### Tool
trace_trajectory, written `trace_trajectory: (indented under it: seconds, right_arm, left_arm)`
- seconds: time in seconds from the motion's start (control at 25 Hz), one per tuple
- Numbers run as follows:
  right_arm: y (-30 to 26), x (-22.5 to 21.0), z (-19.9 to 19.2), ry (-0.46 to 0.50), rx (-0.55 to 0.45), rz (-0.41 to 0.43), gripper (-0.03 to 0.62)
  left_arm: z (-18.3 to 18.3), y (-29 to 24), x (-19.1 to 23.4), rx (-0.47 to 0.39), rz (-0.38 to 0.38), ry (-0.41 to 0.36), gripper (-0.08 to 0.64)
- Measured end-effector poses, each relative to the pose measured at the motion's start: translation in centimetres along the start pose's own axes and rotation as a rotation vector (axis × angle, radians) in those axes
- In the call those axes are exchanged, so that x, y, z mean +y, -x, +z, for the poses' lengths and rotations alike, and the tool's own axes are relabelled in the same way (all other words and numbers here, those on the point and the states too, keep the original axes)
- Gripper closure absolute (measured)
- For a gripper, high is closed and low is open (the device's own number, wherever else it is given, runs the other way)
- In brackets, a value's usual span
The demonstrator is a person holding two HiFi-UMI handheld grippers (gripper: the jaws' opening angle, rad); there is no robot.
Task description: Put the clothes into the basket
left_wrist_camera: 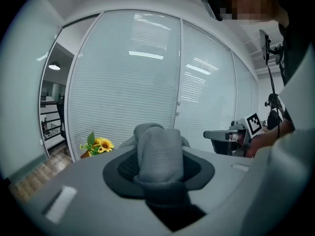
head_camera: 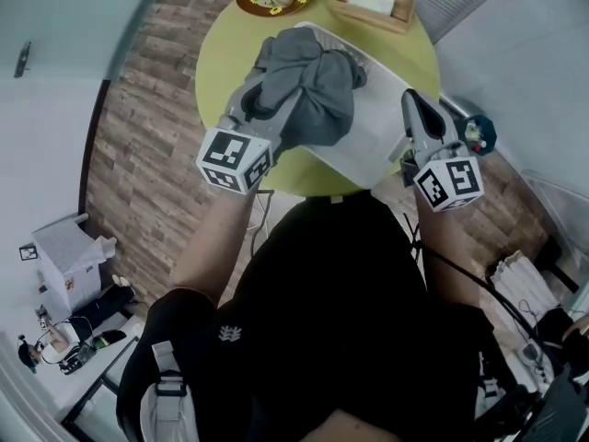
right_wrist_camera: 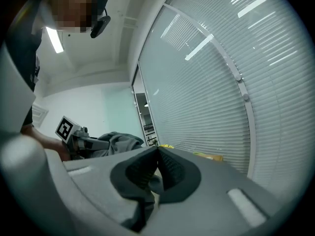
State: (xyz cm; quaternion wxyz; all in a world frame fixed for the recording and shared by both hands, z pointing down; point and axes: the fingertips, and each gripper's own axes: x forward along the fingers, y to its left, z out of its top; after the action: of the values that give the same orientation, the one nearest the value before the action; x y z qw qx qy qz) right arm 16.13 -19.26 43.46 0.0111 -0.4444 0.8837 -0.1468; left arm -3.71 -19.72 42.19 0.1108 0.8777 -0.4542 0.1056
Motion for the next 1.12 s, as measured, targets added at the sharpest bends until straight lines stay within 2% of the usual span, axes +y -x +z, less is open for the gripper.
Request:
trace_trajectory:
  seconds: [0.36, 0.8, 0.96, 1.12]
  right_arm:
    - [-0.8, 0.0, -0.6, 0.004, 0.016, 0.016, 0.591]
    - [-0.5, -0.9, -0.8, -0.011, 0.023, -0.013, 0.591]
    - [0.0, -0.9, -1.0, -0.017, 0.025, -0.030, 0.591]
    - [0.1, -1.0, -1.1, -0.018, 0.026, -0.038, 0.591]
  left_arm:
    - [-2.4, -2.4, -0.6, 0.079, -0.051, -0.007, 0.393]
    - [-4.6, -4.7, -2.3, 0.134, -0.098, 0.020, 0.382]
    - [-4.9, -4.7, -2.2, 0.141, -0.075, -0.011, 0.360]
    - [-4.1, -5.0, -2.5, 0.107, -0.078, -0.077, 0.397]
